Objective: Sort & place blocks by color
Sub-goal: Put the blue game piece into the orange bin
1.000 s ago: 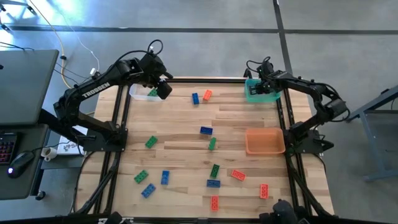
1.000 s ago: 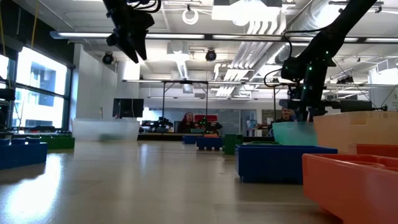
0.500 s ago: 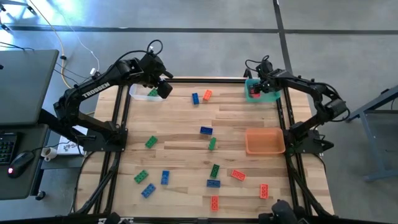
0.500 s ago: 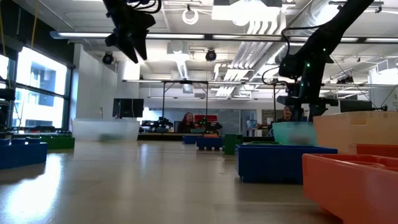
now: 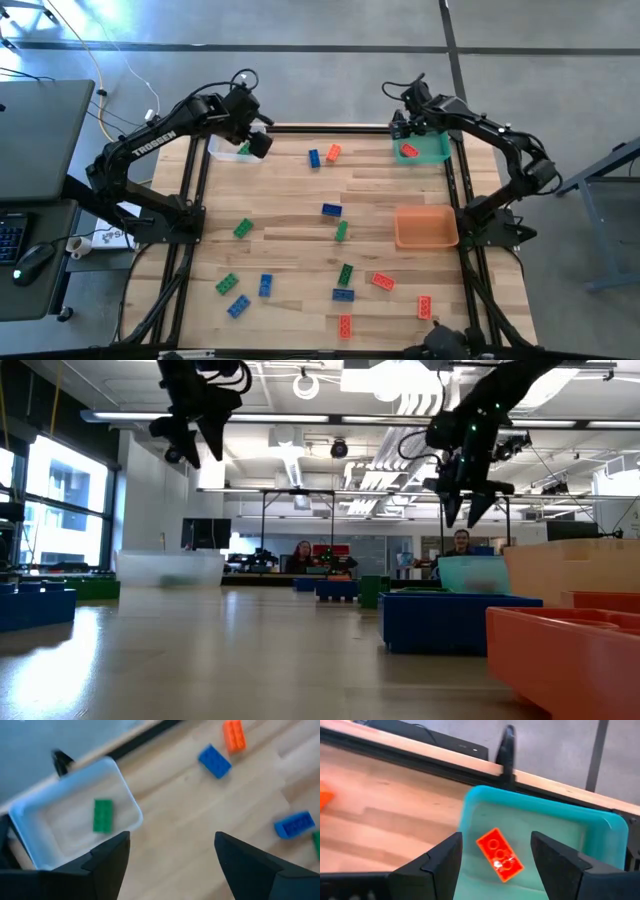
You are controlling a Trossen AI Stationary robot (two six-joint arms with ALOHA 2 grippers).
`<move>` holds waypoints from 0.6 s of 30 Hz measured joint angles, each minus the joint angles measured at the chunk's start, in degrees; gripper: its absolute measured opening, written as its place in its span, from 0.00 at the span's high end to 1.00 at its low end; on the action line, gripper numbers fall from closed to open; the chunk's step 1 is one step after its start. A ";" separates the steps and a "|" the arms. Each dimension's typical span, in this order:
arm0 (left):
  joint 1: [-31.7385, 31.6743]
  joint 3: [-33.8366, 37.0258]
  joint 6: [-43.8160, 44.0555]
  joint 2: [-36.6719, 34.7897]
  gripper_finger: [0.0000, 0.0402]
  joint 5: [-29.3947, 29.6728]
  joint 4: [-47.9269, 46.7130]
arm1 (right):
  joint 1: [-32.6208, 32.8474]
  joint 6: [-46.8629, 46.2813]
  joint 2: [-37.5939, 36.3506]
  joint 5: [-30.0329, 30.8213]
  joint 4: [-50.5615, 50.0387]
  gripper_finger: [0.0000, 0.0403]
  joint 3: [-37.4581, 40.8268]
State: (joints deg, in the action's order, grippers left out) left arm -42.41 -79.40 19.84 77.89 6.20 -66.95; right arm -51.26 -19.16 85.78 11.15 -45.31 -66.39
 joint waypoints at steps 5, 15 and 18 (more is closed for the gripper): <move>1.25 1.27 0.15 0.01 0.30 -5.69 -2.12 | 3.48 -1.51 -0.02 -0.01 -2.30 0.44 -1.78; 7.81 7.44 6.72 0.04 0.30 -7.56 -3.19 | 10.33 -4.37 -0.02 0.01 -3.44 0.44 -1.90; 10.79 9.04 10.77 0.04 0.30 -7.54 -3.18 | 11.76 -3.95 -0.02 0.01 -3.80 0.44 -1.90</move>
State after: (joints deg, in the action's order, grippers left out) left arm -31.62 -70.36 30.60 77.93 -1.34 -70.13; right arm -39.50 -23.11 85.76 11.16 -49.11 -68.29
